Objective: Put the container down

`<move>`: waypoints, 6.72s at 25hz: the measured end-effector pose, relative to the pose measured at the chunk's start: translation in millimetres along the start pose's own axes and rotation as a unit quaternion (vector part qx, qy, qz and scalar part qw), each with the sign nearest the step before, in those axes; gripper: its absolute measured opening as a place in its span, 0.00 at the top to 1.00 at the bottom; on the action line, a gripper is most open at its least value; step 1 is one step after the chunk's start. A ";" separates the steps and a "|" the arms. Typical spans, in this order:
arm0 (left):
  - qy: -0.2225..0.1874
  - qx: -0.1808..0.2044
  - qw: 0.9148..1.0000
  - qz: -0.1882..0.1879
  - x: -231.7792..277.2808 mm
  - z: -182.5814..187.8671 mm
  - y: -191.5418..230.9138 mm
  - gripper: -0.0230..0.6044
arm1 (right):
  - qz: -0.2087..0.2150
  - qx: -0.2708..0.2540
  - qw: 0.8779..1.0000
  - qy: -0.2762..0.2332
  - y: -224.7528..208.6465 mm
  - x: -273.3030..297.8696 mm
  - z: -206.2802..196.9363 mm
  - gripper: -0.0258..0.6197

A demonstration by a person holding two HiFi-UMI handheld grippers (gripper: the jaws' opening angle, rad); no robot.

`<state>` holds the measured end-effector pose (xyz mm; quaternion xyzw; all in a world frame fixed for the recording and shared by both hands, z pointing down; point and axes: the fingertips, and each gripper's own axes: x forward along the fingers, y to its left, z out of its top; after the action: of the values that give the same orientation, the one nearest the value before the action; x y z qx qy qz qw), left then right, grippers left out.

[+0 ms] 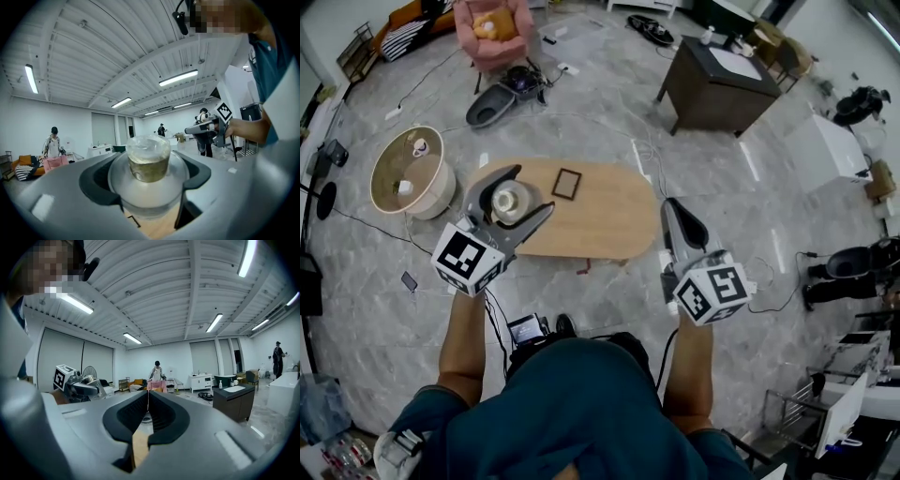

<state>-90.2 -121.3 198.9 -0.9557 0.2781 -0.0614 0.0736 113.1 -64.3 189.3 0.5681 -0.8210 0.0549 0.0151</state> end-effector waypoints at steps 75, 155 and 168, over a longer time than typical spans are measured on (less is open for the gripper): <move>0.229 -0.216 0.942 0.118 177.1 -468.5 199.7 0.43 | 0.140 0.086 0.957 0.240 -111.7 307.1 -247.0 0.94; 0.369 -0.264 0.885 0.103 184.6 -734.3 131.5 0.37 | 0.135 0.125 0.920 0.346 -108.7 284.2 -385.7 0.94; 0.228 -0.214 0.924 0.220 111.2 -534.7 184.3 0.58 | 0.151 0.100 0.946 0.268 -64.2 264.1 -286.6 0.94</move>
<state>-178.0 -392.1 700.1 -0.8237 0.4969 -0.1992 -0.1871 68.8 -301.8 501.7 0.4003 -0.8530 0.2889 0.1696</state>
